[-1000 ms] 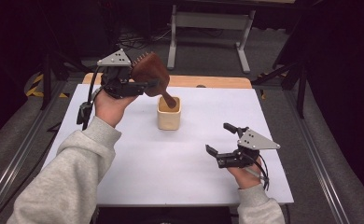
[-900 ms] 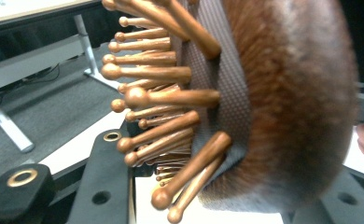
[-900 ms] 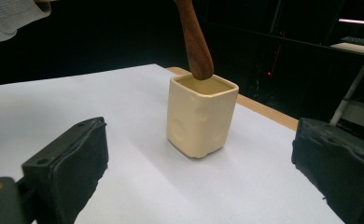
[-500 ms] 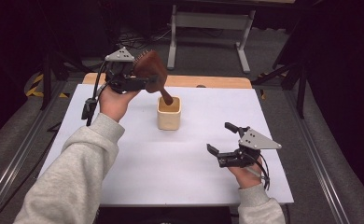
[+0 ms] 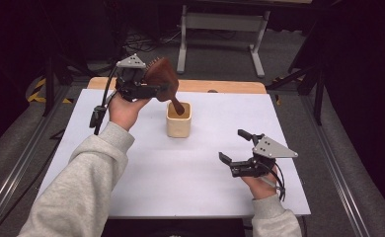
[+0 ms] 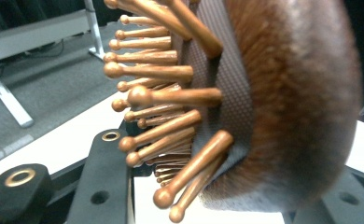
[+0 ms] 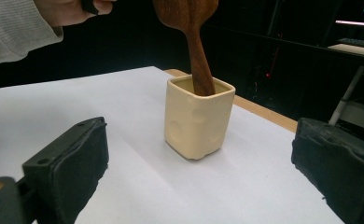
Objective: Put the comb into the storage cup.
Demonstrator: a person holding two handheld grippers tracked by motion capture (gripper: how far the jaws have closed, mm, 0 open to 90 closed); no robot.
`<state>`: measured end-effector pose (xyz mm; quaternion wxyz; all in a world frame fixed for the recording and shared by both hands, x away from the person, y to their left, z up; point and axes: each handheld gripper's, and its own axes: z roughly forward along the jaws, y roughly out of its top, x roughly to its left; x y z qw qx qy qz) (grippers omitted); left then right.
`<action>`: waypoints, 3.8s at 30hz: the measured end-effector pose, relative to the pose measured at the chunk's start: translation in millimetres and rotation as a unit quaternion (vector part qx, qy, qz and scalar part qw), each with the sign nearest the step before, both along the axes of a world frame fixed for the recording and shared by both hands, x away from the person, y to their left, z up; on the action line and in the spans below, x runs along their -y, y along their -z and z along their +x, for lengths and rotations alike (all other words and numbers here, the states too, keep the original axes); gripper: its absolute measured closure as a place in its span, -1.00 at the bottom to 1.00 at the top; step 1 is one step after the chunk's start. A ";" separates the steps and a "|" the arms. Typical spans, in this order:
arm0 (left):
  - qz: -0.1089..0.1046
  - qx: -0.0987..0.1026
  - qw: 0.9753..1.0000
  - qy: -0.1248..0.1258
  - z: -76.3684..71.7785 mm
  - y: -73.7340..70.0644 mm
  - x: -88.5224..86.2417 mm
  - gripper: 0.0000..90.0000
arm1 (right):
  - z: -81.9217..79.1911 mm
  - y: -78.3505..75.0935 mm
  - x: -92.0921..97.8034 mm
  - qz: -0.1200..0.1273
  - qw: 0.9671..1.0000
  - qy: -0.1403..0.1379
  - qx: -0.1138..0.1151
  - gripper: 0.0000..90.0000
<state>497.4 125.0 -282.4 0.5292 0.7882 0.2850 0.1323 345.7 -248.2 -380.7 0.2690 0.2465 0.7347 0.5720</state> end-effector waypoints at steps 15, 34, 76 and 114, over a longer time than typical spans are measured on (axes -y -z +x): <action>0.003 -0.031 1.000 -0.003 11.9 23.1 6.5 0.21 | 0.5 0.4 0.3 -0.001 1.000 -0.001 -0.001 -0.89; 0.018 -0.058 0.998 -0.001 17.6 40.0 13.3 0.20 | 1.0 1.3 -0.7 -0.004 1.000 -0.005 -0.004 -0.89; 0.035 -0.082 0.996 -0.007 19.0 50.5 9.4 -0.34 | 1.0 1.1 -1.1 0.002 1.000 -0.010 -0.005 -0.89; -0.011 0.072 0.997 -0.021 -100.6 49.1 -90.6 -0.99 | 8.2 -9.1 8.3 0.001 1.000 -0.010 -0.008 -0.90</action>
